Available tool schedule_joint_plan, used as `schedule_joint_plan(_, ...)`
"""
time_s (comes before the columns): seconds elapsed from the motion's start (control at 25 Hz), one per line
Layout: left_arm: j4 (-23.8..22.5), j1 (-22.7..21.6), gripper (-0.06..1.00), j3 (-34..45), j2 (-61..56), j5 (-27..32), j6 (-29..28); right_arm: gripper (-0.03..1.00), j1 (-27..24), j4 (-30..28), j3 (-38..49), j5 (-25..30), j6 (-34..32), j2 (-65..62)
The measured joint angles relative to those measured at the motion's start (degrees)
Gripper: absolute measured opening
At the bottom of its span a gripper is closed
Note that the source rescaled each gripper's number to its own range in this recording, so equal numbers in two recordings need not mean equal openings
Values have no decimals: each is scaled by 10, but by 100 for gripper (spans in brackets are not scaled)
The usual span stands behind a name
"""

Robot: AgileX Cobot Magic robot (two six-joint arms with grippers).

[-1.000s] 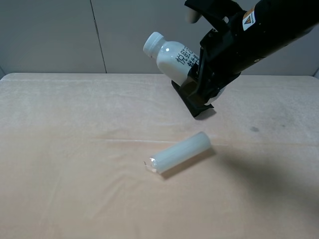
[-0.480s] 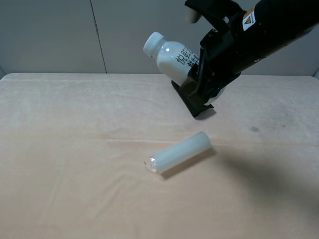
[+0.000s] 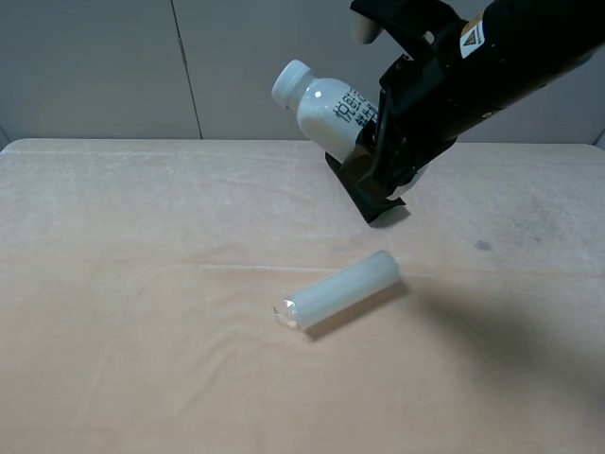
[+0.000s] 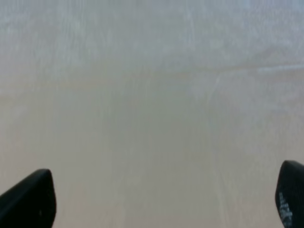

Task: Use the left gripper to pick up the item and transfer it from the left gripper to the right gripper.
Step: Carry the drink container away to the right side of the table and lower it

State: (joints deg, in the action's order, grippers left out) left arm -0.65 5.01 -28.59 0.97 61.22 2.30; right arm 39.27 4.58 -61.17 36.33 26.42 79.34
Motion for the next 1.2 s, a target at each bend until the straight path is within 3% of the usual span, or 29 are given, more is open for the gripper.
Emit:
schedule_joint_plan(0.48, 14, 0, 79, 1, 0, -4, 21, 5, 0, 2, 0, 0, 0, 0)
schedule_joint_plan(0.64, 7, 0, 86, 1, 0, -4, 15, 5, 0, 2, 0, 0, 0, 0)
schedule_joint_plan(0.92, -2, 0, 88, 1, 0, -4, 14, 5, 0, 2, 0, 0, -1, 0)
schedule_joint_plan(1.2, -2, -17, 88, 1, 0, -5, 14, 5, 0, -21, 0, 6, -65, 0)
